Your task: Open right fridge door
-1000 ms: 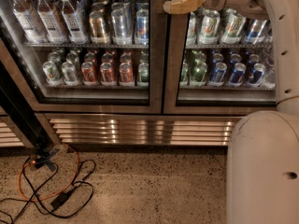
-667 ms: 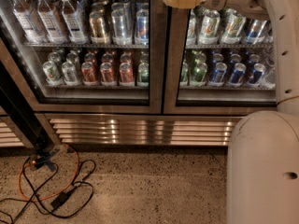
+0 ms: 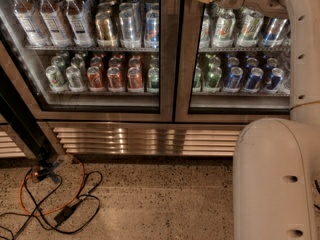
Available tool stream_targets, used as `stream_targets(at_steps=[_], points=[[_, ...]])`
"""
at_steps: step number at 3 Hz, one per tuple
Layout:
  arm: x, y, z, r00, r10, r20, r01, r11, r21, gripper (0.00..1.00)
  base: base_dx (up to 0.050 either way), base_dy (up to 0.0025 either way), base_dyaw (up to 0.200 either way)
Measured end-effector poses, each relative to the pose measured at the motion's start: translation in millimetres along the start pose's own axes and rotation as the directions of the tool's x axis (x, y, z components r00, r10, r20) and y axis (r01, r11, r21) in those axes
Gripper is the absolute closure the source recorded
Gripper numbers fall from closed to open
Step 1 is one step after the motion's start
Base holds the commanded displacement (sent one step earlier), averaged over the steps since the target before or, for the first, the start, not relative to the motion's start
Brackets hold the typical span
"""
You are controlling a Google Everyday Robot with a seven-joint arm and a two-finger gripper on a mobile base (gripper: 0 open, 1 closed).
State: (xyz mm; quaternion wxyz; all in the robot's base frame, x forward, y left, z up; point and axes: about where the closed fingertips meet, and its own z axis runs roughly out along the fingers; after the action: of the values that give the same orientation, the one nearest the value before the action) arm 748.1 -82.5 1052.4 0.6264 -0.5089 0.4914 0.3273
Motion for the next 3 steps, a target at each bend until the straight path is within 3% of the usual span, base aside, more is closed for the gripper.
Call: stream_targets(at_steps=[1, 3], points=[[0.3, -4.6, -2.8, 1.0, 0.0, 0.0, 0.0, 1.0, 0.0, 1.0, 0.0, 0.0, 0.0], [0.6, -6.2, -6.7, 1.0, 0.0, 0.0, 0.0, 1.0, 0.004, 1.0, 0.0, 0.0, 0.0]])
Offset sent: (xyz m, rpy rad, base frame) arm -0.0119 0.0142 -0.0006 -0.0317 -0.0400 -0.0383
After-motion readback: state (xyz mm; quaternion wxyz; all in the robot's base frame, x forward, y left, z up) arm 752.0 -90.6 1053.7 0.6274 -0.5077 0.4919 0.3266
